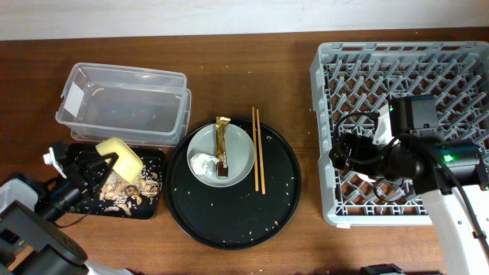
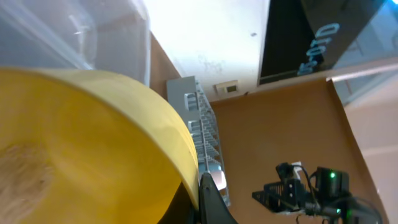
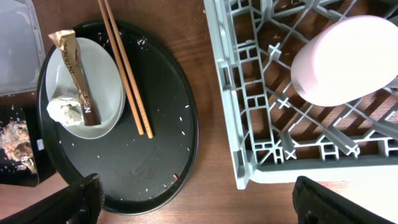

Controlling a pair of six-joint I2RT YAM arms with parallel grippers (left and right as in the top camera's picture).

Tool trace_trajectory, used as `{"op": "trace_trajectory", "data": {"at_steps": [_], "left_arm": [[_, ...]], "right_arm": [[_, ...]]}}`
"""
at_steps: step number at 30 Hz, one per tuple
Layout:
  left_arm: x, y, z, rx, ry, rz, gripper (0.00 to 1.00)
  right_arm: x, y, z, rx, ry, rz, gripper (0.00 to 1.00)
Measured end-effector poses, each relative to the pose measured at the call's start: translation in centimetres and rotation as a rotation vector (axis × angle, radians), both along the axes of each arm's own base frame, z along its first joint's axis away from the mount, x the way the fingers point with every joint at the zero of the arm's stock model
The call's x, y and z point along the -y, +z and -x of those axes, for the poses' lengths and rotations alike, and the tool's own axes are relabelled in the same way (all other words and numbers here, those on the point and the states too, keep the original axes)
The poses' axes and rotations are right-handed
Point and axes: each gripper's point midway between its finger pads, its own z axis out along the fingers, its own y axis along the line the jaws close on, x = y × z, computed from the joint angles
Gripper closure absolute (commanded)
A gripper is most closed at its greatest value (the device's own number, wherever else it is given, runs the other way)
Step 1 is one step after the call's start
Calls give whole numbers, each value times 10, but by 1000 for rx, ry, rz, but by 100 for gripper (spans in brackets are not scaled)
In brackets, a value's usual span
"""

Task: Sort waste into correct bins and load items into the dishwasher rack
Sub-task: 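Tip the yellow bowl over the black tray to dump scraps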

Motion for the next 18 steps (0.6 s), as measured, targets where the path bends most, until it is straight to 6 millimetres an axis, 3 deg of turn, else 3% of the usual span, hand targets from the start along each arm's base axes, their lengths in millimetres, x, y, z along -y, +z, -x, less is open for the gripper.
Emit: {"op": "trace_trajectory", "data": {"at_steps": [18], "left_arm": [[28,21,9,32,-54,28,100]], "right_arm": [[-2,-1,3,-11,4,-11,2]]}}
